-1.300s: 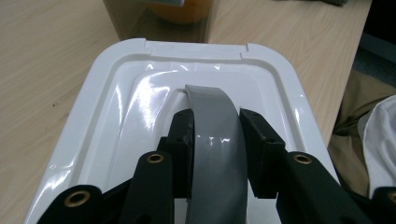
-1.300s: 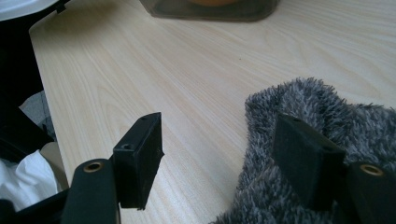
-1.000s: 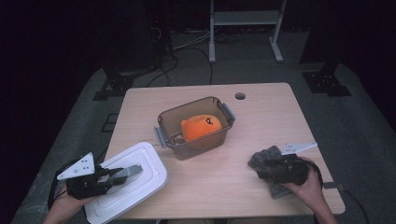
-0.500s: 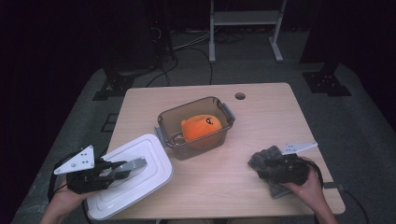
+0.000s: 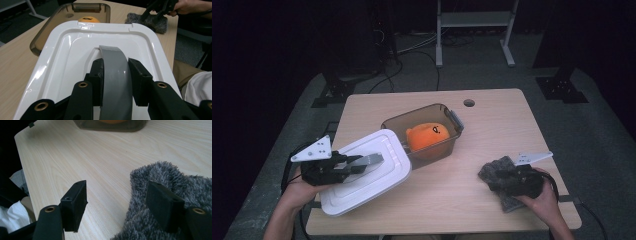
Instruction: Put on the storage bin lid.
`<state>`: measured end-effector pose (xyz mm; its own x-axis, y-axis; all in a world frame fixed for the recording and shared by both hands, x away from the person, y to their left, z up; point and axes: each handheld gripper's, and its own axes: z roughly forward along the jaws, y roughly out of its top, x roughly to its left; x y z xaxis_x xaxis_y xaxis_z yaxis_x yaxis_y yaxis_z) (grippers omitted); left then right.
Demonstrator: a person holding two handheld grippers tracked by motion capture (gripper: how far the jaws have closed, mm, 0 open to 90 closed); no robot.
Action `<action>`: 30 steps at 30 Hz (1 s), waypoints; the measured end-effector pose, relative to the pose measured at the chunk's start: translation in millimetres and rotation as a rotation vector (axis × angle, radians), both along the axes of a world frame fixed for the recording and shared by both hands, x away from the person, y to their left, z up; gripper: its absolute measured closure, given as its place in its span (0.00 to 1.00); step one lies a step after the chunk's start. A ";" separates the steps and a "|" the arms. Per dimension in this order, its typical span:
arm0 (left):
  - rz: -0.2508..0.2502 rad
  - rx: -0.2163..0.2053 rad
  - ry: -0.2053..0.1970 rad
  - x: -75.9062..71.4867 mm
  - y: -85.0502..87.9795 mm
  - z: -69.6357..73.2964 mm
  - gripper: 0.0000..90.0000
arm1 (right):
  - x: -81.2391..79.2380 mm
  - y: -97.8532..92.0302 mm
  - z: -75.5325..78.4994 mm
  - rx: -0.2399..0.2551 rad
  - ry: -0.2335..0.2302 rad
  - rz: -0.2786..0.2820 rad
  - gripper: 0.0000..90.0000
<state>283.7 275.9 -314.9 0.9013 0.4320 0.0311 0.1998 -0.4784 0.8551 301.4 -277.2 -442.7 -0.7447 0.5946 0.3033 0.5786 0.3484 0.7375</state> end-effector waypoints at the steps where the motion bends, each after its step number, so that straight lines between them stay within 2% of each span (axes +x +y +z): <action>1: -0.009 0.005 -0.005 5.7 -5.4 3.8 0.74 | 0.0 0.0 0.0 0.000 -0.001 0.001 0.36; 13: -0.036 0.010 -0.005 39.0 -31.6 17.3 0.74 | 0.0 -0.5 0.7 0.003 -0.002 0.004 0.36; 21: -0.048 0.017 0.007 64.1 -52.8 19.8 0.74 | 0.5 -1.0 1.1 0.006 -0.003 0.006 0.36; 30: -0.056 0.023 0.019 85.5 -70.6 20.8 0.74 | 0.2 -2.6 1.4 0.015 -0.003 0.004 0.36</action>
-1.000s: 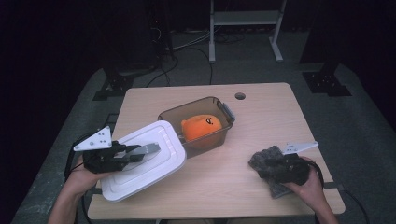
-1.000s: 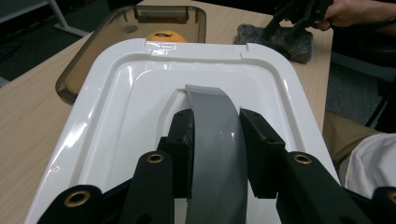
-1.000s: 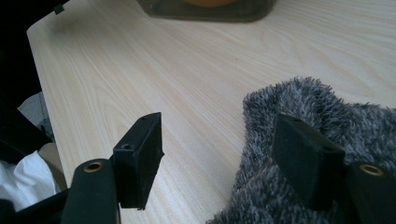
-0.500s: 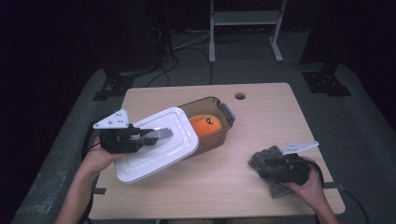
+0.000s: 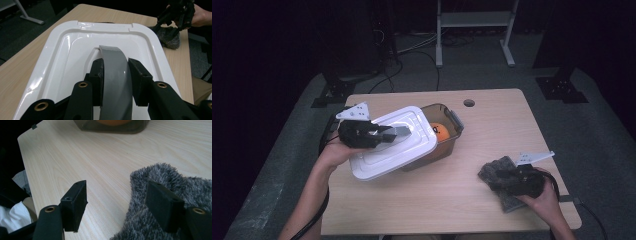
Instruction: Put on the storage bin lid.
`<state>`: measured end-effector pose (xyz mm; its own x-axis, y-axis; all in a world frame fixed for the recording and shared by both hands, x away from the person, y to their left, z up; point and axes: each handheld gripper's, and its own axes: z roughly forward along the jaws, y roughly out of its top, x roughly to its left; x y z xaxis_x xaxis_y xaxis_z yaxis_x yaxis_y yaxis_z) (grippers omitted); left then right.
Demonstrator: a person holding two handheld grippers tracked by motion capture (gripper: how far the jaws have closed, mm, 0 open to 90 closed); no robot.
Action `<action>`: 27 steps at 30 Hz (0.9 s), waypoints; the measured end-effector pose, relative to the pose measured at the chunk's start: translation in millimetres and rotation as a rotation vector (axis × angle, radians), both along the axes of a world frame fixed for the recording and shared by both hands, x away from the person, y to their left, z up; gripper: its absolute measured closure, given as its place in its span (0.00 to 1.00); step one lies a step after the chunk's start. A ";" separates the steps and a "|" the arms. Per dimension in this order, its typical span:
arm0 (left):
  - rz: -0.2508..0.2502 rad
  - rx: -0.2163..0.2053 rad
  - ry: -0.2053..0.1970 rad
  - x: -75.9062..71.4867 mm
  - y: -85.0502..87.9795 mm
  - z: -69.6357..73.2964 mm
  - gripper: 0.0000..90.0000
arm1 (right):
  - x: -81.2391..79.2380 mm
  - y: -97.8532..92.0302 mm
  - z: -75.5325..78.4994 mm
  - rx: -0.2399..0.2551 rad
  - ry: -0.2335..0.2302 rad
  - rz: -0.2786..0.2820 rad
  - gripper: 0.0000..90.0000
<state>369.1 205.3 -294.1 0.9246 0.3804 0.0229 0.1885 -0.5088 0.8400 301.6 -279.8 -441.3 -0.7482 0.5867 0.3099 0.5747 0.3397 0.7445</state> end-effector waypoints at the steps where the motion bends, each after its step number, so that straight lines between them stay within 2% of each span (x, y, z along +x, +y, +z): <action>1: -0.001 0.005 0.001 2.0 -1.5 0.0 0.74 | -0.1 -0.1 -0.1 0.001 0.000 0.000 0.36; 5: 0.004 -0.001 0.006 10.8 -6.0 -1.0 0.74 | -0.4 -0.4 0.7 0.004 0.001 0.002 0.36; 10: 0.005 0.011 0.014 22.0 -13.0 -0.7 0.74 | 0.1 -0.4 -0.3 0.005 0.001 0.004 0.36; 27: -0.032 0.025 0.032 49.1 -43.2 -6.6 0.74 | 0.5 0.5 -0.8 0.009 0.004 0.011 0.36</action>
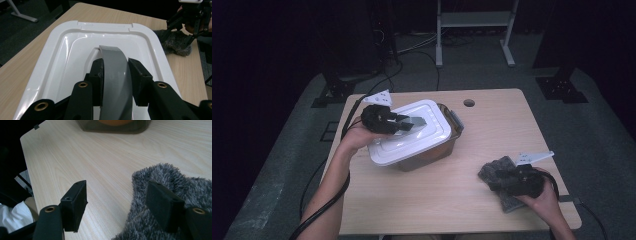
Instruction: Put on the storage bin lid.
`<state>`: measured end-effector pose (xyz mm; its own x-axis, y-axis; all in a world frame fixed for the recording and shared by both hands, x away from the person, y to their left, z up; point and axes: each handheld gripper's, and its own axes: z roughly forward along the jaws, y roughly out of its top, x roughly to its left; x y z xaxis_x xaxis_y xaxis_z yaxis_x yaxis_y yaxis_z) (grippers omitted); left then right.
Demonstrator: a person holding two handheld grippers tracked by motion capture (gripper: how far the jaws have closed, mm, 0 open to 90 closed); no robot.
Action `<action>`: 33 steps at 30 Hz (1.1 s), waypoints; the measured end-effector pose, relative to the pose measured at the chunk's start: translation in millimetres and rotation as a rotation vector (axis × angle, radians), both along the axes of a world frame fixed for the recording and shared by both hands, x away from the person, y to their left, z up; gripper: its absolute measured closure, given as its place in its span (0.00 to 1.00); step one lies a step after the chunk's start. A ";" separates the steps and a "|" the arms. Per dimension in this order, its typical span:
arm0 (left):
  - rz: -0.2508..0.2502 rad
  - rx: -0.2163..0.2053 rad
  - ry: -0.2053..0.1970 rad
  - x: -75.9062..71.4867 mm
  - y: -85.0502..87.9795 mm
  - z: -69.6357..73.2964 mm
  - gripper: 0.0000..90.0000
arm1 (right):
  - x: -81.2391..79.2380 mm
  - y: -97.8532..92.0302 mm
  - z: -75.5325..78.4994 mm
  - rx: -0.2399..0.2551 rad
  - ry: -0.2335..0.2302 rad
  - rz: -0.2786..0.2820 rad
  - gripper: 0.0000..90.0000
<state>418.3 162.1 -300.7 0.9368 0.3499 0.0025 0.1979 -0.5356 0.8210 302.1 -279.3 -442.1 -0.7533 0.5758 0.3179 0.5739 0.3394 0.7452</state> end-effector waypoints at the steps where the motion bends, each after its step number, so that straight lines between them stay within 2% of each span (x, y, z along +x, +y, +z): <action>1: 0.001 0.006 0.000 1.6 -1.5 -0.4 0.74 | 0.2 -0.1 -0.1 0.000 -0.001 0.001 0.36; 12: 0.000 0.008 0.019 17.0 -14.0 -8.4 0.74 | 0.6 -1.3 -0.3 0.002 0.000 0.001 0.36; 33: -0.015 0.029 0.031 33.1 -36.3 -16.6 0.74 | 0.7 -2.2 -0.3 0.005 0.001 0.002 0.36</action>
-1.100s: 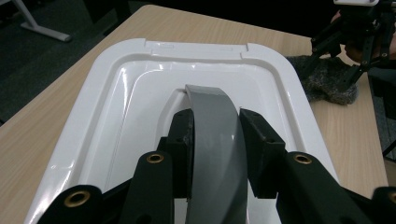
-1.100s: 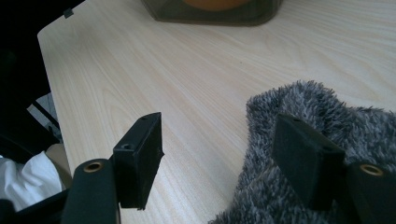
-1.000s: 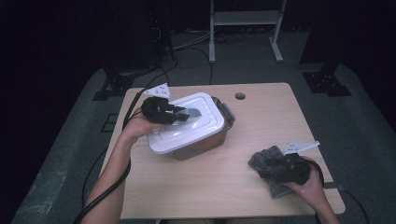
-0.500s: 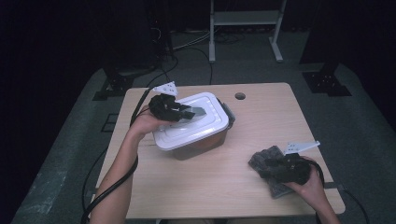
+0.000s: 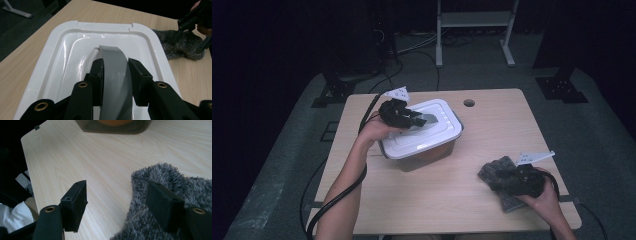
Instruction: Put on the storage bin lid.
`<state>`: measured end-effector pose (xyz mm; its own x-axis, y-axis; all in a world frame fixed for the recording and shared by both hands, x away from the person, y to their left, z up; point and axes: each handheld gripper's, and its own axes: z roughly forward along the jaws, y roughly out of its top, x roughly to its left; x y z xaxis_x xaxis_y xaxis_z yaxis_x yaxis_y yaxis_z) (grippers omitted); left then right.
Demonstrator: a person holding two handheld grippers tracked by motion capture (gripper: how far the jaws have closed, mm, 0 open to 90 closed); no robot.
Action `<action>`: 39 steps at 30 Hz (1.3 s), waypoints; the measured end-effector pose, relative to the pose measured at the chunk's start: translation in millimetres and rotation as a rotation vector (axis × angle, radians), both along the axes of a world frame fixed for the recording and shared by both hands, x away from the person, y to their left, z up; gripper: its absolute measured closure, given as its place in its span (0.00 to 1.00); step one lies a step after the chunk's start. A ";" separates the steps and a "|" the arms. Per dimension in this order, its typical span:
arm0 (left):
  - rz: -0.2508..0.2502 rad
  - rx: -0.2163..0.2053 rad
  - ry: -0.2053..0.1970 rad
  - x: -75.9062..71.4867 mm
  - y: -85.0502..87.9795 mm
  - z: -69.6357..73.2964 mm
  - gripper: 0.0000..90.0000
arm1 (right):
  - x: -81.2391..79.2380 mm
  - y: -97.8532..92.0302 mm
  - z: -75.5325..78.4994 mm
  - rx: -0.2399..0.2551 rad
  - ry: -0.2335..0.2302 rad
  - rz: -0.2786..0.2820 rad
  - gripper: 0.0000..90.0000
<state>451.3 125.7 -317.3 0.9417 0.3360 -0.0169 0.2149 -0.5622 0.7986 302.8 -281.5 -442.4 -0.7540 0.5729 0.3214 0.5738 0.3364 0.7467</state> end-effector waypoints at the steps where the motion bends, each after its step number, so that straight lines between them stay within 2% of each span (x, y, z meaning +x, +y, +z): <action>1: 0.000 0.002 0.003 0.5 -1.2 -0.5 0.74 | -0.1 0.0 0.0 0.000 0.001 -0.001 0.36; 10: -0.003 0.030 0.008 5.6 -7.7 -7.2 0.74 | -0.3 -0.7 0.2 0.002 0.000 -0.001 0.36; 21: -0.006 0.031 0.005 6.7 -10.5 -12.0 0.73 | -0.7 -2.0 0.9 0.005 -0.002 -0.003 0.36; 24: 0.001 0.046 0.007 6.6 -9.6 -14.3 0.73 | -0.5 -1.9 0.9 0.005 -0.002 -0.003 0.36; 30: -0.001 0.029 0.012 6.8 -7.6 -16.1 0.71 | -0.1 -1.8 0.6 0.005 -0.004 -0.002 0.36; 39: 0.016 -0.006 0.000 4.0 -0.9 -7.9 0.61 | 0.6 -2.7 0.9 0.010 -0.004 -0.005 0.36</action>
<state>455.4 124.9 -325.1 0.9363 0.3508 -0.0189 0.2237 -0.5539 0.8019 303.4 -284.1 -441.5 -0.7525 0.5733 0.3241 0.5723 0.3257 0.7526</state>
